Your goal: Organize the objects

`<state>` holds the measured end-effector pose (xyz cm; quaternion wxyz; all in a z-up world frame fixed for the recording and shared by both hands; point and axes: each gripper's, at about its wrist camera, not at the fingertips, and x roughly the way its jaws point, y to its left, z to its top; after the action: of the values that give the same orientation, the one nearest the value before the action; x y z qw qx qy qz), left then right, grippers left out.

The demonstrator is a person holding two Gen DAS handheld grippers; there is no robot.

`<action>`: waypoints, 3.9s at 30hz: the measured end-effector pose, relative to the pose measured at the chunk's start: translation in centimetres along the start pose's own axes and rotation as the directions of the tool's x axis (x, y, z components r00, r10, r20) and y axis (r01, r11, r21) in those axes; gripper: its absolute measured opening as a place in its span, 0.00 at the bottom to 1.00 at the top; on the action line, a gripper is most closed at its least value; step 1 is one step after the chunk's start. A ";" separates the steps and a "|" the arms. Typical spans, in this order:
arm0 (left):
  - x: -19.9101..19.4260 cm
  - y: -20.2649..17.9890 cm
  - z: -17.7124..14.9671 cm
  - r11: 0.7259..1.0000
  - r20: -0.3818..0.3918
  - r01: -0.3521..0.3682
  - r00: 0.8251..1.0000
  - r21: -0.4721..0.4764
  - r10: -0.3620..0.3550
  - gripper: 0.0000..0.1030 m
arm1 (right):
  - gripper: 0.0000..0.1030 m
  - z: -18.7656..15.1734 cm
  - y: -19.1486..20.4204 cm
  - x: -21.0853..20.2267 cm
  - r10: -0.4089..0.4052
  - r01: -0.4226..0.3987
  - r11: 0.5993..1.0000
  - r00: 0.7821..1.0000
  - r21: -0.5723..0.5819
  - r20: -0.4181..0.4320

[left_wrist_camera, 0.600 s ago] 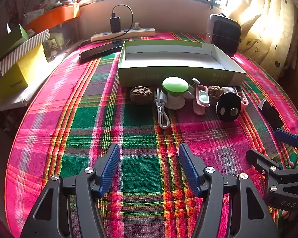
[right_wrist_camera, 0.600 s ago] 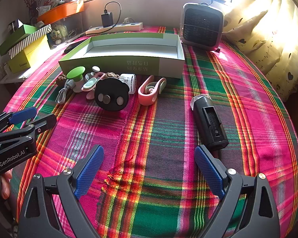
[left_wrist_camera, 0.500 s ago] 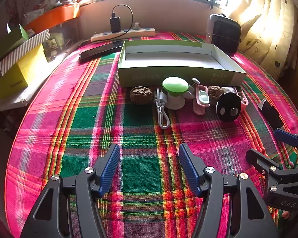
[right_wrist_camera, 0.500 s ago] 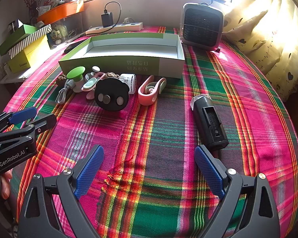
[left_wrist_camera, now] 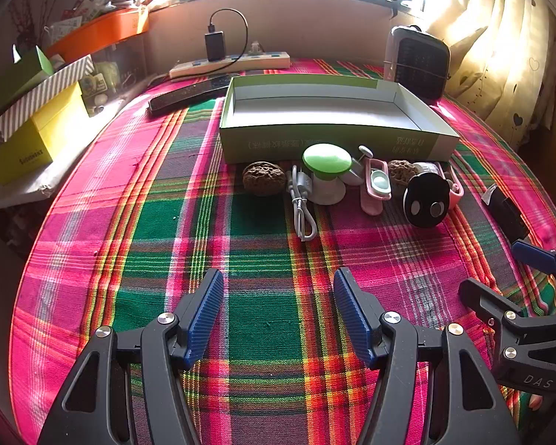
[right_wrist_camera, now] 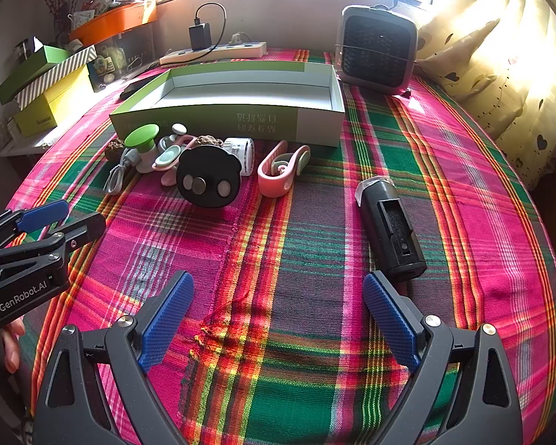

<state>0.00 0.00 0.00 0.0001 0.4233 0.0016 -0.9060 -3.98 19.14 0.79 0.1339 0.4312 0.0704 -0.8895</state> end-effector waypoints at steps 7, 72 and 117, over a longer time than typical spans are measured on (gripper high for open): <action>0.0 0.0 0.0 1.000 0.000 0.000 1.000 0.000 0.000 0.60 | 0.90 0.0 0.0 0.0 0.000 0.000 1.000 1.000 0.000 0.000; 3.3 3.7 5.9 0.994 -0.025 0.107 0.994 0.021 -0.107 0.59 | 0.50 2.6 -6.5 0.9 -0.038 0.038 0.998 0.999 0.056 0.001; 4.8 4.5 6.5 0.999 -0.001 0.033 0.999 -0.001 -0.033 0.28 | 0.28 4.0 -6.0 1.8 -0.028 0.028 0.998 1.000 0.050 0.006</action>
<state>-8.07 -4.54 0.45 -0.0147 0.4237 0.0089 -0.9056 -9.85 23.56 1.93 0.1107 0.4306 0.0536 -0.8941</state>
